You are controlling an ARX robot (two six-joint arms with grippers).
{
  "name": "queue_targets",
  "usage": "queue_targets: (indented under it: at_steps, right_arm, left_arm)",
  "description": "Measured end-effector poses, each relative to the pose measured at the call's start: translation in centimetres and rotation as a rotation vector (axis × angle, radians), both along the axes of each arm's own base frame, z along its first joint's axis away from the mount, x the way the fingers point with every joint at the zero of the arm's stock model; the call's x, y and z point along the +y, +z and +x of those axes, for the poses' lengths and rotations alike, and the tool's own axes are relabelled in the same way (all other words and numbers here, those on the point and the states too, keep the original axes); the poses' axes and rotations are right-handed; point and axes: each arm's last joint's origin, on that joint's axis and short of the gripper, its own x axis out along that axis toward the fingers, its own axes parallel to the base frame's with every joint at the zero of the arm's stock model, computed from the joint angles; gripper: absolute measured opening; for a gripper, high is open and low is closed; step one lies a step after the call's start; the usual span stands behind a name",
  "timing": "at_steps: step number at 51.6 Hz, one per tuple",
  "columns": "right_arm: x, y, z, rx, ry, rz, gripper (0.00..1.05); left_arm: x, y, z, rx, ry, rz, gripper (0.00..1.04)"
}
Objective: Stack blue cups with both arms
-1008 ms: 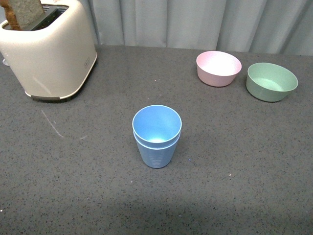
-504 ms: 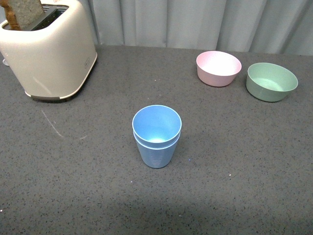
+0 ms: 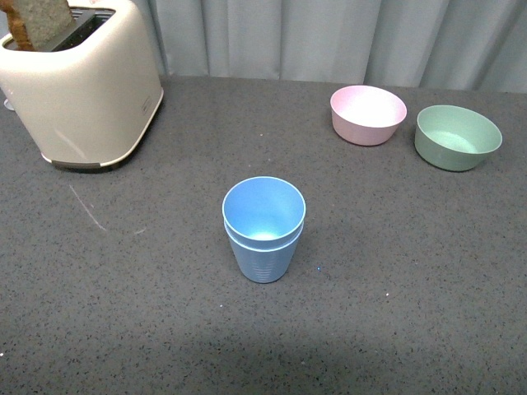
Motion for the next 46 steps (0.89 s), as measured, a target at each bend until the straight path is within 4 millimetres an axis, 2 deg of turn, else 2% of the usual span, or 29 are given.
queue_targets:
  at_steps: [18, 27, 46]
  right_arm:
    - [0.0, 0.0, 0.0, 0.0, 0.0, 0.0, 0.59]
    - [0.0, 0.0, 0.0, 0.0, 0.0, 0.002, 0.97]
    - [0.0, 0.0, 0.0, 0.0, 0.0, 0.001, 0.95]
  left_arm:
    - [0.0, 0.0, 0.0, 0.0, 0.0, 0.0, 0.98]
    - [0.0, 0.0, 0.0, 0.0, 0.0, 0.0, 0.98]
    - [0.0, 0.0, 0.0, 0.0, 0.0, 0.0, 0.98]
